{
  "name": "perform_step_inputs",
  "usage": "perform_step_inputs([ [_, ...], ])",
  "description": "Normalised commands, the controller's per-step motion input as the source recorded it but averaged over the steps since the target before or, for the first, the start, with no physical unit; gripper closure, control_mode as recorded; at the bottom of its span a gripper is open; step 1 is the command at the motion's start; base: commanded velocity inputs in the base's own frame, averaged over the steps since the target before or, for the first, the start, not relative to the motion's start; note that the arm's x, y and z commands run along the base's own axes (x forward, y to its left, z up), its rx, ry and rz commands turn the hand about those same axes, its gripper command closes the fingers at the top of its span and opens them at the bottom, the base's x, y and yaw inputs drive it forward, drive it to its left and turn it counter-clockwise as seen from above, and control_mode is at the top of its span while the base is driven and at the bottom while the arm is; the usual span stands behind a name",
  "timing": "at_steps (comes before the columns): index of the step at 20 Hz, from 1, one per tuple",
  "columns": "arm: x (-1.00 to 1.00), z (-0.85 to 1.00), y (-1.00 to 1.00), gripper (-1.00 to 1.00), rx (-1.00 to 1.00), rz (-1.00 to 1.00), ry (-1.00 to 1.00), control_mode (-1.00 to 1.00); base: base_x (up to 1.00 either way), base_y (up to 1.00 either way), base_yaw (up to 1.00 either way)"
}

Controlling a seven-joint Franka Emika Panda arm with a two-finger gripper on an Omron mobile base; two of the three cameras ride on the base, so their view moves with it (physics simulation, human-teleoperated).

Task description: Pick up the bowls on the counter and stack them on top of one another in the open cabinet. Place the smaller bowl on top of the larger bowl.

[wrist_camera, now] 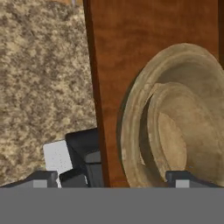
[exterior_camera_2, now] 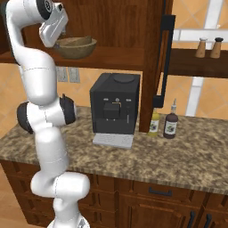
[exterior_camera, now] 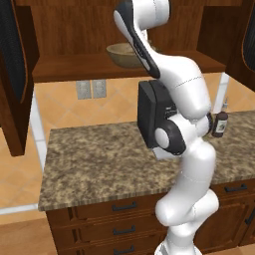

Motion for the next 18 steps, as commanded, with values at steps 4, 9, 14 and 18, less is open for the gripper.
perform_step_inputs([
  [4,-1.00,-0.30,-0.50,-1.00,0.04,-0.09,-0.19,-1.00,0.00,0.00,0.00],
  [9,-1.00,-0.78,-0.81,-1.00,0.13,-0.30,-0.05,-1.00,0.00,0.00,0.00],
  [14,-1.00,-1.00,-0.60,-1.00,0.15,-0.41,-0.03,-1.00,0.00,0.00,0.00],
  [18,-1.00,-0.59,-0.48,-1.00,0.15,-0.36,-0.10,-1.00,0.00,0.00,0.00],
])
